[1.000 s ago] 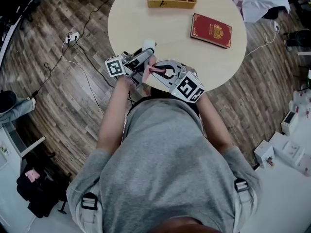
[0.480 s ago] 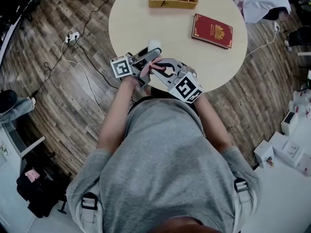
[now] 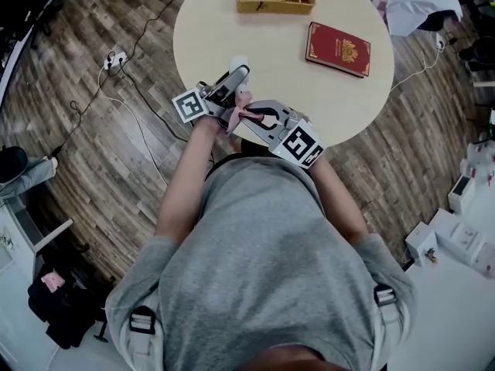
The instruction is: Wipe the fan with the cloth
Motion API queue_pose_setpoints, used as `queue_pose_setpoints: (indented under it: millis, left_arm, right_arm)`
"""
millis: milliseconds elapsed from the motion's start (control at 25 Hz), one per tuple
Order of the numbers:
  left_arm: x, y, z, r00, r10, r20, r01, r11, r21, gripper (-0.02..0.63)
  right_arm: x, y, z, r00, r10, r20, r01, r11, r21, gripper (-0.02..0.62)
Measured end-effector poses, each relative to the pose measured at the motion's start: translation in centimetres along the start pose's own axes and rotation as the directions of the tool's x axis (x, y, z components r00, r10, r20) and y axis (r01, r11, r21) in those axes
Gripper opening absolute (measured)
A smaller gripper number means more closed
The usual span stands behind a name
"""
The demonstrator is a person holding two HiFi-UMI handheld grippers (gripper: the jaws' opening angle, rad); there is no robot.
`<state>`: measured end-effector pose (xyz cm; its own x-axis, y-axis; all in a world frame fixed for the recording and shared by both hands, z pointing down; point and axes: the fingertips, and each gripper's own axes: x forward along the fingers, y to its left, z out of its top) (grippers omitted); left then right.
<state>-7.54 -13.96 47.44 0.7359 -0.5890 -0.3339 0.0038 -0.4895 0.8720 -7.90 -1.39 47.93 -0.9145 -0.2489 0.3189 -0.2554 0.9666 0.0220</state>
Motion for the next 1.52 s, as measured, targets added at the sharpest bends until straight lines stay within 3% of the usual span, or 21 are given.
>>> queue_pose_setpoints:
  millis: [200, 440, 600, 760, 880, 1160, 1520]
  left_arm:
    - [0.3, -0.6, -0.1, 1.0, -0.023, -0.013, 0.022, 1.0, -0.009, 0.373]
    - [0.3, -0.6, -2.0, 0.998, -0.034, -0.059, 0.031, 0.998, -0.046, 0.373]
    - [-0.3, -1.1, -2.1, 0.994, -0.103, -0.024, 0.099, 0.986, -0.135, 0.373]
    - [-0.6, -2.8, -2.0, 0.976, -0.218, -0.003, 0.214, 0.957, -0.194, 0.374]
    - [-0.4, -4.1, -2.0, 0.964, -0.267, -0.019, 0.259, 0.948, -0.182, 0.373]
    - [0.6, -4.7, -1.7, 0.966, -0.254, -0.056, 0.247, 0.963, -0.106, 0.373]
    - [0.3, -4.1, -1.6, 0.974, -0.225, -0.035, 0.22, 0.97, -0.106, 0.373]
  right_arm:
    - [0.0, -0.1, 0.3, 1.0, -0.008, -0.002, 0.008, 1.0, -0.025, 0.04]
    - [-0.5, -2.2, 1.2, 0.995, -0.098, 0.028, 0.098, 0.995, -0.026, 0.04]
    - [-1.2, -3.1, 1.4, 0.989, -0.142, 0.028, 0.143, 0.989, -0.03, 0.04]
    - [-1.9, -4.1, 0.8, 0.984, -0.176, 0.006, 0.176, 0.983, -0.051, 0.04]
    - [-1.9, -4.3, -0.4, 0.98, -0.194, -0.05, 0.188, 0.976, -0.112, 0.04]
    - [-1.1, -4.3, -1.8, 0.954, -0.249, -0.168, 0.183, 0.925, -0.334, 0.04]
    - [-0.7, -3.3, -2.8, 0.943, -0.264, -0.203, 0.176, 0.912, -0.371, 0.04]
